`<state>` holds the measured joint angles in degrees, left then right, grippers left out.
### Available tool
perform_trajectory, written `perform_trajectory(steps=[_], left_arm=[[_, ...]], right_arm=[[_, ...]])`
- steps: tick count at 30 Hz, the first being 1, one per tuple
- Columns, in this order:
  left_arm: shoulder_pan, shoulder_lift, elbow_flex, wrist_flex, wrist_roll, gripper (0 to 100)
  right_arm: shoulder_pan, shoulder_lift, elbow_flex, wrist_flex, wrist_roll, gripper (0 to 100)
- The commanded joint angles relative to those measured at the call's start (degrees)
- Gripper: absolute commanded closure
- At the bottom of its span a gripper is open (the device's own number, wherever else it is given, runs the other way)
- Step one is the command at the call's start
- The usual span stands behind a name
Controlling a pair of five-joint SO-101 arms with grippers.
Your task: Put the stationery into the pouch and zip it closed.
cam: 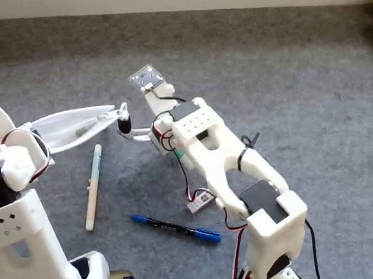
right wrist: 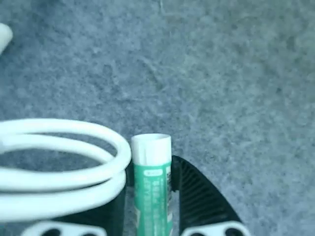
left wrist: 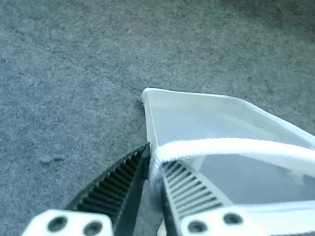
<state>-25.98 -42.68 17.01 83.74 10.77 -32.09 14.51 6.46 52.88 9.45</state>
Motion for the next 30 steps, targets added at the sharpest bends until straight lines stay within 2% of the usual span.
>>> perform_trajectory(steps=[1, 8, 18, 30], left_arm=[[3.7, -0.6, -0.5, -0.2, 0.6, 99], [7.0, -0.6, -0.4, 0.5, 0.6, 99], [7.0, -0.6, 0.7, 0.4, 0.6, 99], [7.0, -0.6, 0.7, 0.4, 0.5, 99]], right_arm=[[1.8, -5.1, -0.7, 2.5, -0.6, 99.1], [1.9, -7.7, -0.6, 5.1, -0.6, 99.1], [1.9, -12.7, -0.6, 10.6, -0.6, 99.1], [1.8, -24.7, 7.3, 10.2, -0.6, 99.1]])
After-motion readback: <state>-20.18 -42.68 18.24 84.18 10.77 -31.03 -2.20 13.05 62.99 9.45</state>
